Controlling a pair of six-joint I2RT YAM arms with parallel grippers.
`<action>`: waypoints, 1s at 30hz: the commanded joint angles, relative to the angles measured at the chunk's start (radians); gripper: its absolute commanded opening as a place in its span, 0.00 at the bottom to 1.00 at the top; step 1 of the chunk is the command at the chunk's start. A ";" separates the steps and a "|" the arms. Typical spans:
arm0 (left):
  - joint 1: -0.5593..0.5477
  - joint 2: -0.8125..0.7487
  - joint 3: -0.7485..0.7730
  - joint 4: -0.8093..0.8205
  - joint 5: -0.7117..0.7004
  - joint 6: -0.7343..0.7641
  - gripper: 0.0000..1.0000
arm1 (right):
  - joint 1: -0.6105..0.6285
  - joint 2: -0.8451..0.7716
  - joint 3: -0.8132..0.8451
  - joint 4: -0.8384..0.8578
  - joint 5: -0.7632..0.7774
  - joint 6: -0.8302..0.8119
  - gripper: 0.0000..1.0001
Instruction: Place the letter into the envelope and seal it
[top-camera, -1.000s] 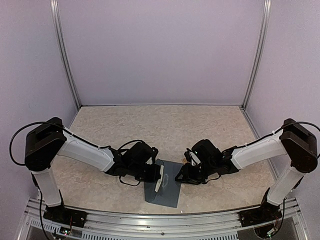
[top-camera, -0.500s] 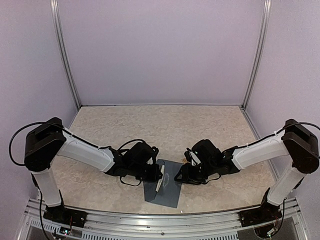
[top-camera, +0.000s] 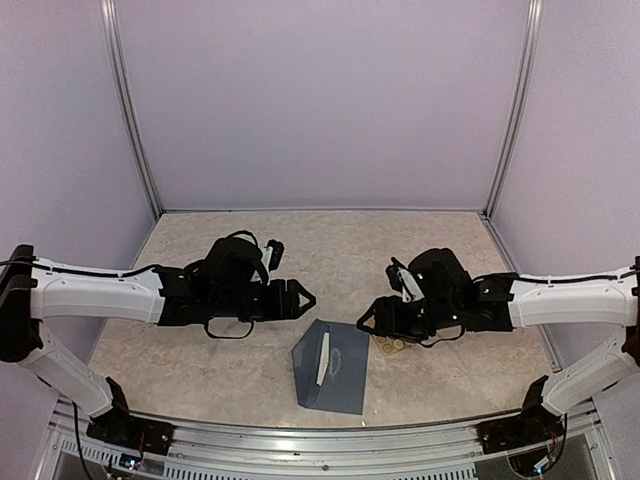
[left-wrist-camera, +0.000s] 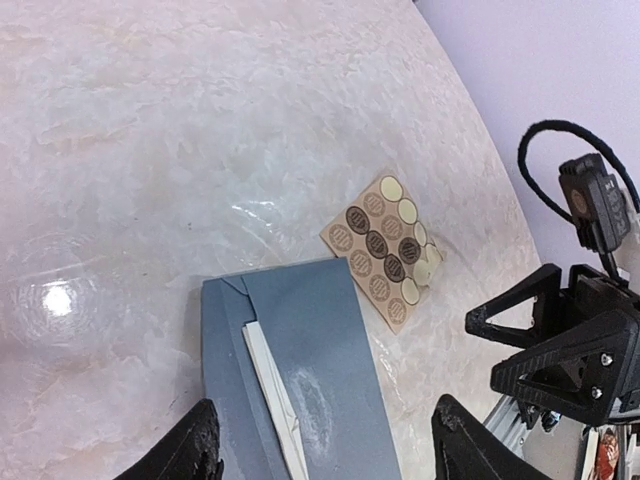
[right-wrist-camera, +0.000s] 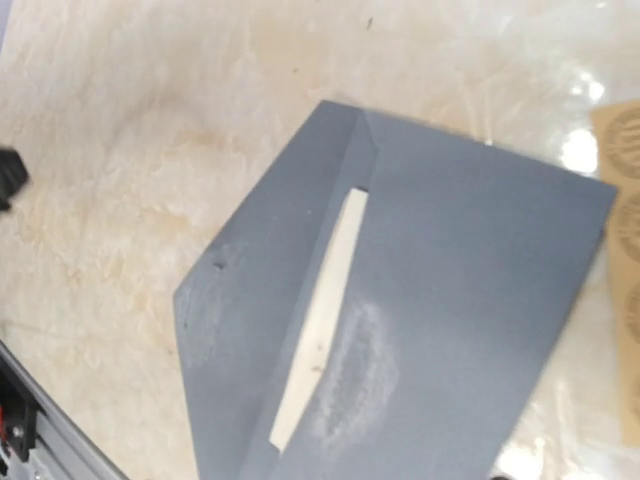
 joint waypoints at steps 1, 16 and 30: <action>0.046 -0.039 -0.085 -0.025 0.033 -0.016 0.69 | -0.021 -0.059 -0.008 -0.097 0.057 -0.027 0.68; 0.083 0.005 -0.271 0.162 0.097 -0.107 0.54 | -0.039 -0.082 -0.172 0.072 -0.046 0.001 0.52; 0.076 0.151 -0.287 0.226 0.119 -0.110 0.27 | 0.037 0.146 -0.106 0.223 -0.125 0.014 0.26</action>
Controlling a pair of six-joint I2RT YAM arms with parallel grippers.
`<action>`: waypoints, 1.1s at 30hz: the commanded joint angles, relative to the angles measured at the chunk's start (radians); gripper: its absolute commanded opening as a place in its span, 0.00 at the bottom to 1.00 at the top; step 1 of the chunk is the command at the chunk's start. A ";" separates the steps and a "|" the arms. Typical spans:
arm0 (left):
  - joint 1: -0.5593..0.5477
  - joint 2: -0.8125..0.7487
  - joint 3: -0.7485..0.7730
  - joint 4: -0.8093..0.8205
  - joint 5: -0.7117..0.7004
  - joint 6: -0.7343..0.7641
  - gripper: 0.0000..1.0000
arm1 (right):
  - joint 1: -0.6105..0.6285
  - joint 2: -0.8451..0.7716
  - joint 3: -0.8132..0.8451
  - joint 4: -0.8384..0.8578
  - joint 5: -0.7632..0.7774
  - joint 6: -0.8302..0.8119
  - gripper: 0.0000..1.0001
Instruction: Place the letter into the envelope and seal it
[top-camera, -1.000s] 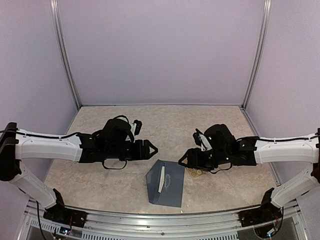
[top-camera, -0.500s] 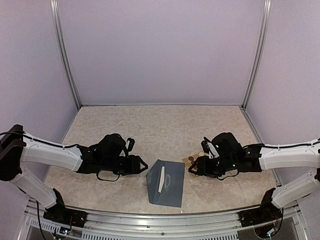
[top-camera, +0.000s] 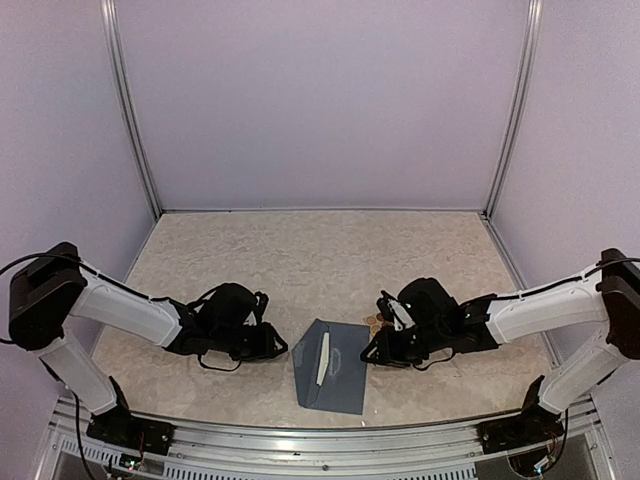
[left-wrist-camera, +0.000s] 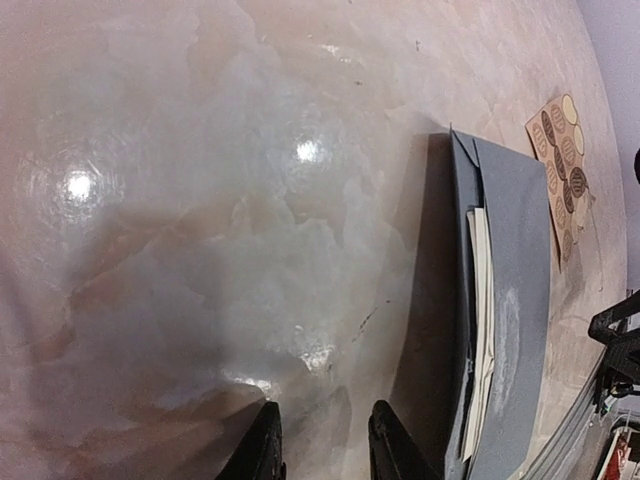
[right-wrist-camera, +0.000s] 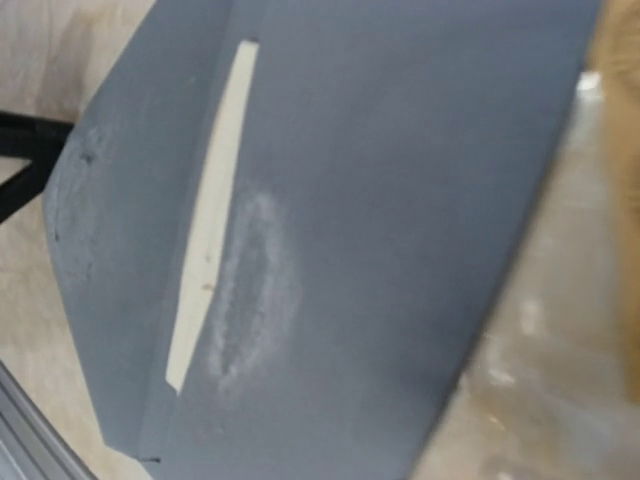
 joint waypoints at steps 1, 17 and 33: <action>-0.015 0.040 0.000 0.056 0.033 0.009 0.27 | 0.020 0.070 0.038 0.086 -0.042 0.010 0.26; -0.127 0.118 0.135 0.086 0.065 0.005 0.18 | 0.034 0.235 0.084 0.106 -0.082 0.031 0.23; -0.153 0.270 0.184 0.169 0.097 0.004 0.15 | 0.038 0.219 0.091 0.098 -0.077 0.029 0.23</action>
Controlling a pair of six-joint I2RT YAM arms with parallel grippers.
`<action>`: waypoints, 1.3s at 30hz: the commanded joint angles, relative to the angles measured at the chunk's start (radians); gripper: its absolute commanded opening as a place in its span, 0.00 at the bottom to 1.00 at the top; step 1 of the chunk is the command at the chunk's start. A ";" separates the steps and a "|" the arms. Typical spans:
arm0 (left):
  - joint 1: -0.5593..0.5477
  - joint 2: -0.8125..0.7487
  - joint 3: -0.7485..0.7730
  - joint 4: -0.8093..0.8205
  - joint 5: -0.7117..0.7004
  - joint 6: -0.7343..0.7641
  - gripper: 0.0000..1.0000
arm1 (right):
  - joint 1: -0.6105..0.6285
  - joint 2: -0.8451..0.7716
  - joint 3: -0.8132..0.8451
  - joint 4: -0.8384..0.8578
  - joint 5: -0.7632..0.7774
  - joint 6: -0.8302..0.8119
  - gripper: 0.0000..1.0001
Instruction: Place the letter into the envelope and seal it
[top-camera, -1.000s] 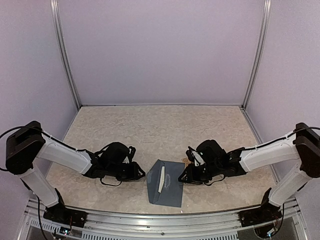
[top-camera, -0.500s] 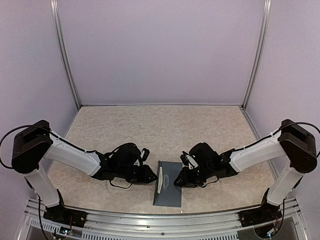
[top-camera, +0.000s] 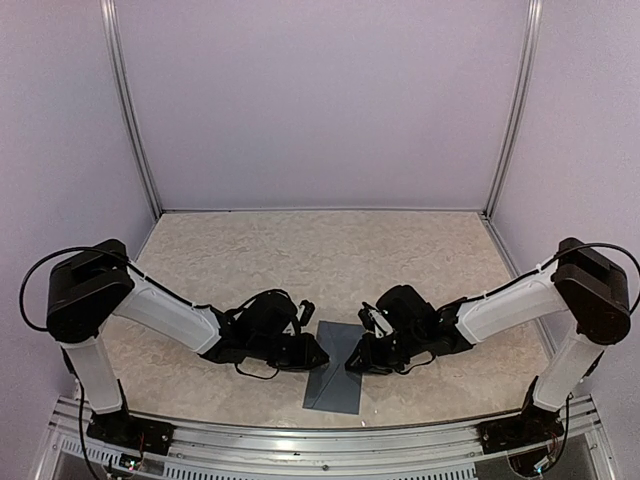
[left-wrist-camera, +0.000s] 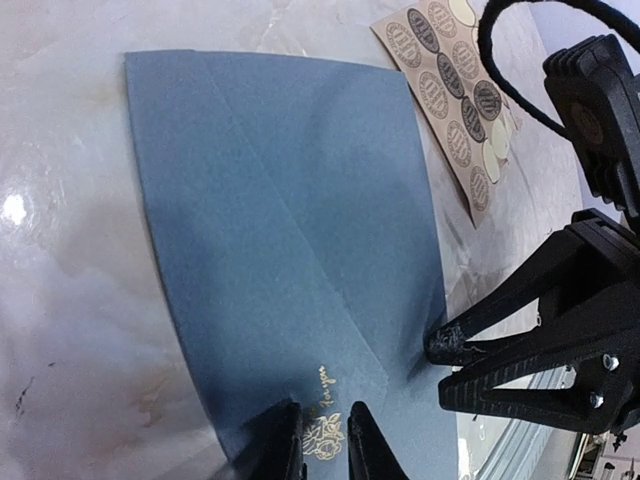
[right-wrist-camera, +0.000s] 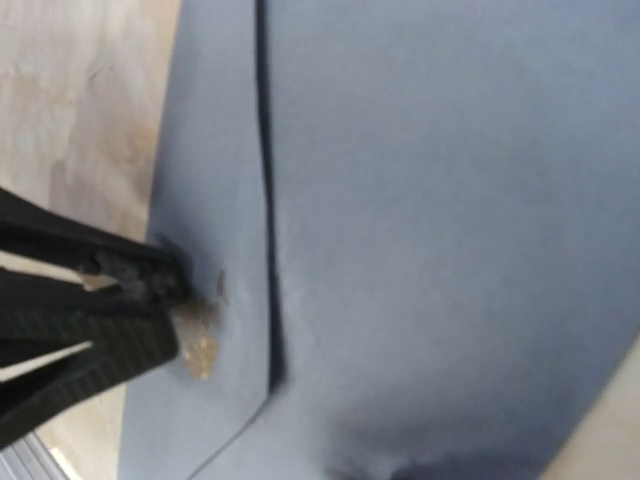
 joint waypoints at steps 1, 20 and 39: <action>-0.009 0.049 0.013 0.017 0.002 0.008 0.14 | 0.014 -0.025 0.012 -0.022 0.011 -0.004 0.24; -0.020 0.027 0.000 -0.062 -0.061 0.017 0.13 | -0.301 -0.340 -0.056 -0.379 0.177 -0.225 0.44; -0.020 0.115 0.271 -0.103 -0.025 0.117 0.13 | -0.427 -0.202 -0.022 -0.289 0.137 -0.351 0.28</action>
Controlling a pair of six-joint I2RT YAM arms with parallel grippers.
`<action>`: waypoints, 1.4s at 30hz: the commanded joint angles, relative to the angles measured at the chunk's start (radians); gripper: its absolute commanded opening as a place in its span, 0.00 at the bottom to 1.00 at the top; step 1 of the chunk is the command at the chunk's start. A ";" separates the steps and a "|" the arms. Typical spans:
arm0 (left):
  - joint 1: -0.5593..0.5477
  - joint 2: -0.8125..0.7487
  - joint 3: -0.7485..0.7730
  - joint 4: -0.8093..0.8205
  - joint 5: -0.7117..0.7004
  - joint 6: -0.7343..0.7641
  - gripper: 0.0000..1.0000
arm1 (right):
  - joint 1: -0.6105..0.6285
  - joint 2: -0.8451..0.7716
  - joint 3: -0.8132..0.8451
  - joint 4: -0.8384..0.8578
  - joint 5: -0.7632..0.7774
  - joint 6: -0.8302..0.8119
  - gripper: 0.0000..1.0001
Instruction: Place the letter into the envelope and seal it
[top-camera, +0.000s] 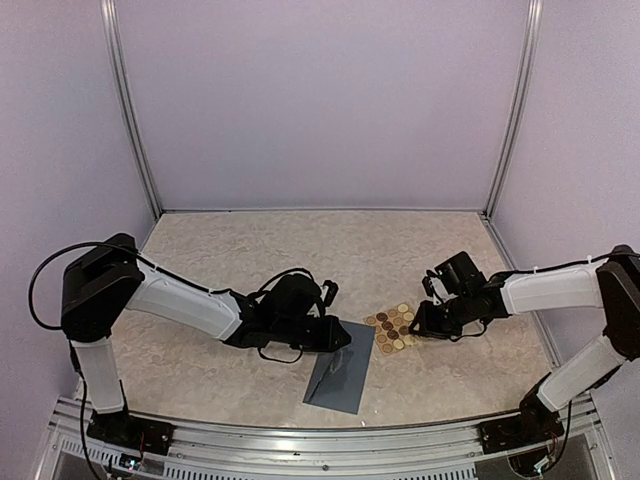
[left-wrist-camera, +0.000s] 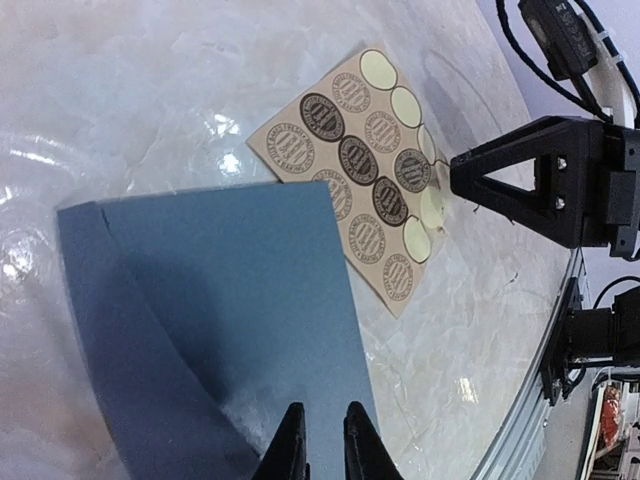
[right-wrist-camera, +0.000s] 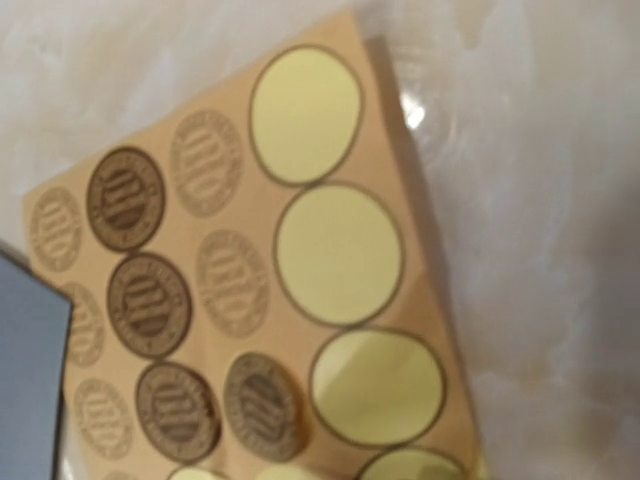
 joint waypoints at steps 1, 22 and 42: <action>-0.004 0.050 0.074 -0.020 0.018 0.056 0.13 | -0.025 0.023 0.034 0.033 -0.008 -0.039 0.27; -0.001 0.304 0.349 0.097 0.106 0.104 0.12 | -0.043 0.115 0.075 0.083 -0.057 -0.065 0.18; 0.007 0.439 0.429 0.053 0.088 0.138 0.09 | -0.044 0.156 0.072 0.116 -0.104 -0.058 0.09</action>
